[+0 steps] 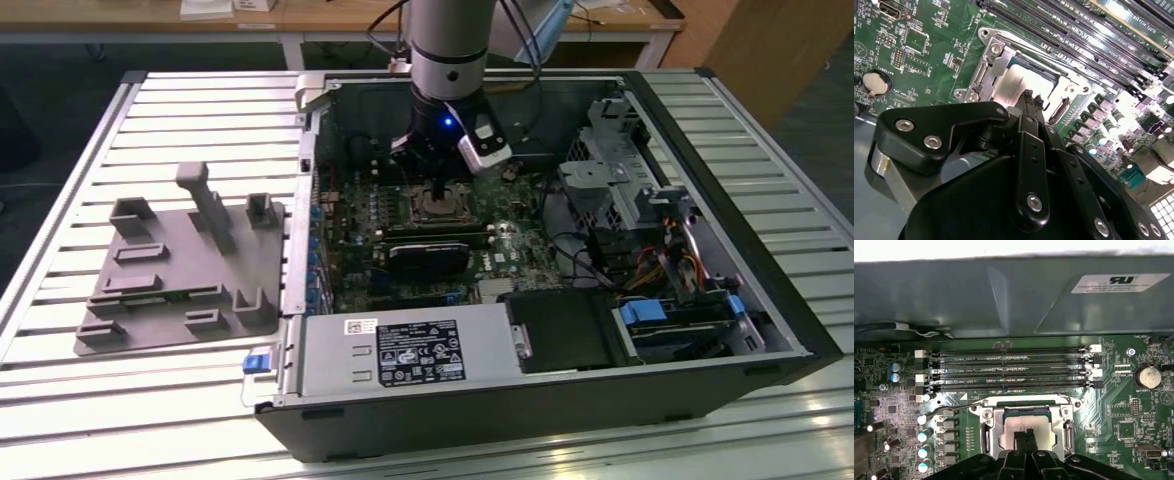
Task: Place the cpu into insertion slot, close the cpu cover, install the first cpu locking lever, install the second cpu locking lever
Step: 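Close the cpu cover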
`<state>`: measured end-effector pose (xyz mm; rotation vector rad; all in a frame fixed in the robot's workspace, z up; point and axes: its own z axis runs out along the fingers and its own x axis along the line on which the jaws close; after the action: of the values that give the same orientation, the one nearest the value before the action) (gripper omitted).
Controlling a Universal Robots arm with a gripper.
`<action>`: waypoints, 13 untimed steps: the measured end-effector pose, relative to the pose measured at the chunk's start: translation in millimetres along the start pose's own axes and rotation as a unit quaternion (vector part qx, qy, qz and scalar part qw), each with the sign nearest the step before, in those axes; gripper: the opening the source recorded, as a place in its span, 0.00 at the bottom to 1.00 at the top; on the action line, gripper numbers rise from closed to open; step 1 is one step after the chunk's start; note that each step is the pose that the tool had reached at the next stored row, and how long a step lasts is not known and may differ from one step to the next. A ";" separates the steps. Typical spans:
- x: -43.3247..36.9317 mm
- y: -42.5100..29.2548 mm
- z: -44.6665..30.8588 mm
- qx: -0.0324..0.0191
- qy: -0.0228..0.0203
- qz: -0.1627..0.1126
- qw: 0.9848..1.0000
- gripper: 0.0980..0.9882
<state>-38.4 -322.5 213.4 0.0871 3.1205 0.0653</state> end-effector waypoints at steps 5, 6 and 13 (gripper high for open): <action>0.0 -0.1 -1.8 0.000 0.000 0.002 1.000 0.00; -0.1 0.0 -3.2 0.000 0.000 0.002 1.000 0.00; -0.3 0.5 -14.6 0.000 0.000 0.002 1.000 0.00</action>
<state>-38.4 -322.7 228.0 0.0923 3.1201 0.0645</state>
